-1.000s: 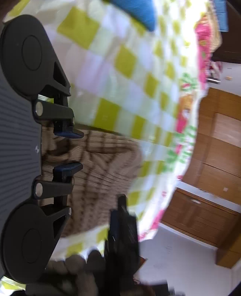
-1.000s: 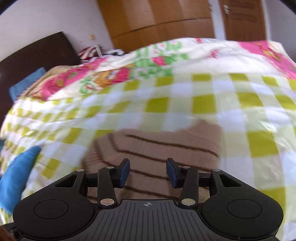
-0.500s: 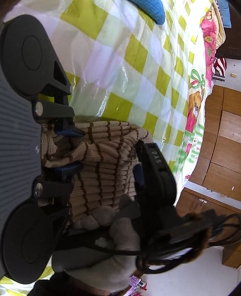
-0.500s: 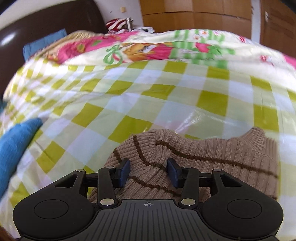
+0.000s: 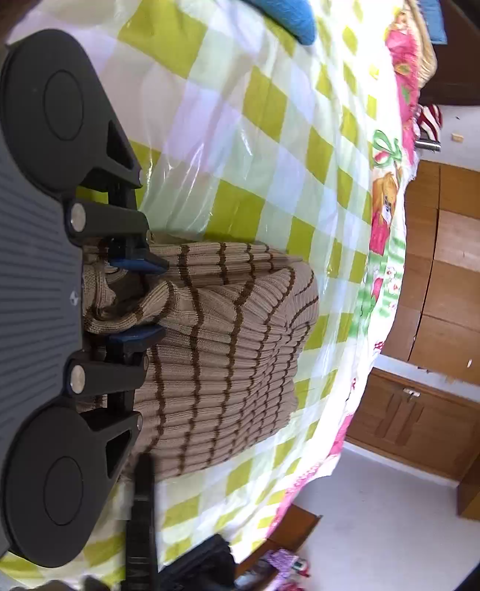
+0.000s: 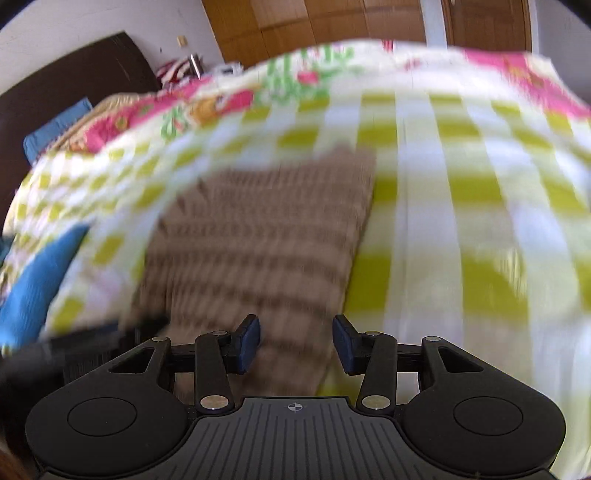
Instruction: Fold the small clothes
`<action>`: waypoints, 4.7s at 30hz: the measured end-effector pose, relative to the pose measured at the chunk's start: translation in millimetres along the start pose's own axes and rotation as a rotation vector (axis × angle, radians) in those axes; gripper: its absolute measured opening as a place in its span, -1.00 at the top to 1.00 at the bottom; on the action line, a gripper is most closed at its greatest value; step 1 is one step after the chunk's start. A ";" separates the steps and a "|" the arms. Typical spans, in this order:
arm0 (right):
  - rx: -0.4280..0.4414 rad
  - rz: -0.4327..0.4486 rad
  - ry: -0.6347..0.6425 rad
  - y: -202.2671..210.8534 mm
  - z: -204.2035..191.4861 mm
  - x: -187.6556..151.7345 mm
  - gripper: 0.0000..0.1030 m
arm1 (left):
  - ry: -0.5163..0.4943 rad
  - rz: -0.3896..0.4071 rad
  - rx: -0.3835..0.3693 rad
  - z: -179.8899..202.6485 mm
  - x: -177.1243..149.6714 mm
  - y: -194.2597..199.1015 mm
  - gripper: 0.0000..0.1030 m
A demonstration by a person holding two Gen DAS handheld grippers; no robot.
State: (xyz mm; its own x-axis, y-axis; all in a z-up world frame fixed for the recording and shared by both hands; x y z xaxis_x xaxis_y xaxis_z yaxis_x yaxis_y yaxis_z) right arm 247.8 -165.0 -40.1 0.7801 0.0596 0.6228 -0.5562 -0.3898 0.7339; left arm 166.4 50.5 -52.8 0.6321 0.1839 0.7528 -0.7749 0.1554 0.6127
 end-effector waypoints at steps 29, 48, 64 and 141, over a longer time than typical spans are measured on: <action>0.143 -0.143 -0.085 31.7 14.8 -47.5 0.69 | -0.119 -0.116 -0.044 23.0 -22.7 39.0 0.06; -0.016 0.053 -0.136 27.1 41.2 13.8 0.54 | -0.168 0.031 -0.019 36.3 58.8 -14.9 0.01; -0.027 0.080 -0.109 21.6 28.9 21.1 0.55 | -0.016 0.058 -0.006 8.7 33.6 7.8 -0.30; -0.139 0.072 -0.018 91.9 -34.5 -93.5 0.32 | -0.157 -0.079 0.107 53.0 -46.2 96.7 -0.83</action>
State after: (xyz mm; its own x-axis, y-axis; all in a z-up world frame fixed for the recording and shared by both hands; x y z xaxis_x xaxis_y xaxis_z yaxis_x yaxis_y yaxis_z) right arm 113.9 -174.6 -21.5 0.7411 0.0192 0.6712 -0.6443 -0.2610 0.7188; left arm 62.1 5.6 -15.6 0.6891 0.0204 0.7243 -0.7241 0.0581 0.6873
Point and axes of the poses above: each gripper's, at about its wrist camera, not at the fingertips, and y roughly against the way its jaws point, z to its right, x to its top, the point moved 1 cm from there along -y, roughly the way its jaws point, and after that the axes turned 1 degree about z, right-handed, at the moved point
